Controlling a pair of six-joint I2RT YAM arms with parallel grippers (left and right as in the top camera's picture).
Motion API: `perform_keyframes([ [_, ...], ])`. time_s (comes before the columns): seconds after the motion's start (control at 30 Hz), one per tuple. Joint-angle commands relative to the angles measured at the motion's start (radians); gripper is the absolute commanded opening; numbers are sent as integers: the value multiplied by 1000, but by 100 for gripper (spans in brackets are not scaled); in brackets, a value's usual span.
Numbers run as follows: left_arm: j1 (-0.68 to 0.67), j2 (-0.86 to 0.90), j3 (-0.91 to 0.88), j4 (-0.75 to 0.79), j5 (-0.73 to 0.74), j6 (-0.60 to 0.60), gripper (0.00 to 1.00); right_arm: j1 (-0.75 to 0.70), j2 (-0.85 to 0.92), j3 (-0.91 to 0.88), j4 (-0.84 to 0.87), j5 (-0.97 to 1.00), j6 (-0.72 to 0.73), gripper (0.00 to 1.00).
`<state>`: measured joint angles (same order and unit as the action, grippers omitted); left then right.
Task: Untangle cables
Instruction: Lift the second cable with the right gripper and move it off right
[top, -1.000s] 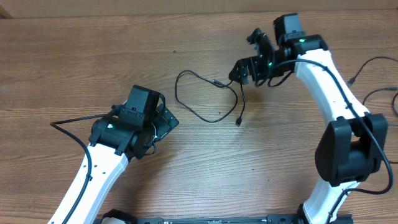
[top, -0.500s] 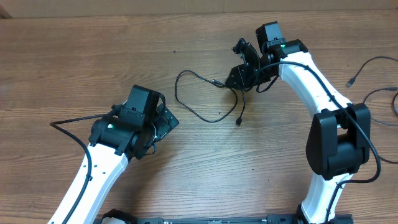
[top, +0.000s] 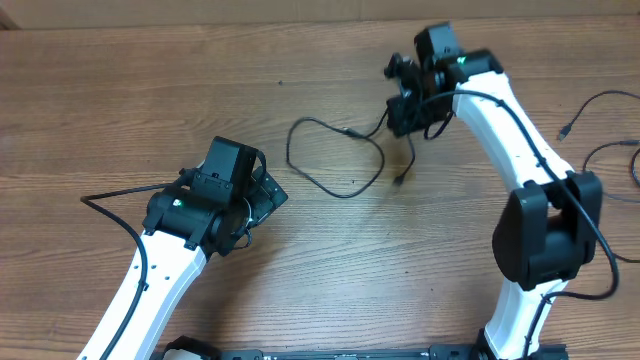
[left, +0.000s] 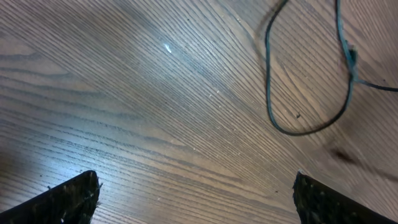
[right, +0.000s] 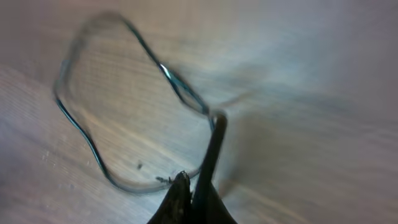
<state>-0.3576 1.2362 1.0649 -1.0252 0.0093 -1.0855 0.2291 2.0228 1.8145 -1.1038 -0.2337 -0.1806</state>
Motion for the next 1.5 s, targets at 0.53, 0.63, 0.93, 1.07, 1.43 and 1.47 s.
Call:
perform_keyframes([
  [0.53, 4, -14, 0, 1, -20, 9, 100, -200, -200, 629, 246, 675, 1, 4],
  [0.63, 4, -14, 0, 1, -20, 9, 100, -284, -199, 628, 283, 675, 22, 4],
  [0.93, 4, -14, 0, 1, -20, 9, 99, -624, -140, 627, 325, 511, 177, 4],
  [1.07, 4, -14, 0, 1, -20, 8, 100, -732, -71, 627, 337, 380, 201, 4],
  [1.43, 4, -14, 0, 1, -20, 8, 99, -819, 154, 626, 392, 249, 234, 4],
  [1.47, 4, -14, 0, 1, -20, 8, 100, -819, 176, 626, 392, 249, 235, 4],
])
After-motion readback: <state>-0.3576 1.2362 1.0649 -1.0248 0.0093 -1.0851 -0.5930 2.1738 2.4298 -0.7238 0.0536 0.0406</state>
